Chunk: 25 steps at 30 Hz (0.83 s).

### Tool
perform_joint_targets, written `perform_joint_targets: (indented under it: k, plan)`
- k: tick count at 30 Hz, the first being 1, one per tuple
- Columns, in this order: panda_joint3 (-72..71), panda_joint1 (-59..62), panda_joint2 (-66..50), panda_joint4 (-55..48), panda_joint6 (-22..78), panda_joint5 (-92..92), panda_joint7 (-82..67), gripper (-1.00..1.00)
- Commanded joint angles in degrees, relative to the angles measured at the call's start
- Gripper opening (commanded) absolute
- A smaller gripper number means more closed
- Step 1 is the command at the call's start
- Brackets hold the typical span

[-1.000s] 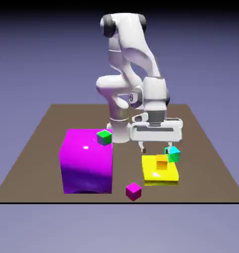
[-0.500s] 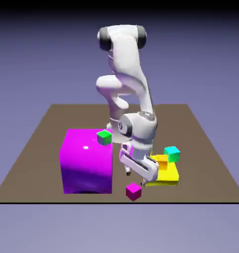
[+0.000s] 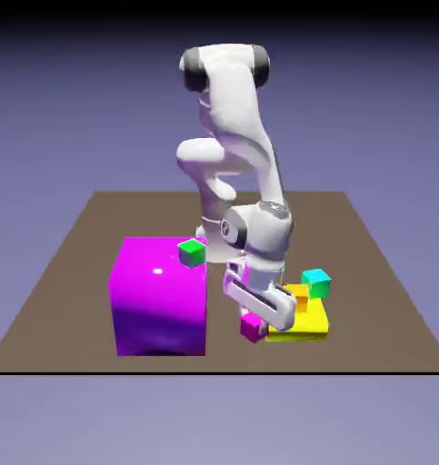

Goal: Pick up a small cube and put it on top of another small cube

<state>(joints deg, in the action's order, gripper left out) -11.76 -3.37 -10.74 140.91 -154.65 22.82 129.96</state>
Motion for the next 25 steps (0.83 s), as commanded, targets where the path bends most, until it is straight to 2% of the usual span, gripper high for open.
perform_joint_targets:
  k: [1, 13, 21, 22, 25]
  plan:
    - [-1.76, -0.58, 2.08, 1.02, 1.12, -1.61, 0.35, -1.0]
    - [-21.79, -7.03, 25.83, 12.69, 13.24, -20.04, 4.34, -1.0]
    - [-18.77, -6.26, 12.69, 13.79, 2.01, -2.98, 16.94, -1.0]
    - [-18.77, -6.26, 12.69, 13.79, 2.01, -2.98, 16.94, 1.0]
    - [-19.65, -6.48, 16.52, 13.47, 5.29, -7.95, 13.27, 1.0]
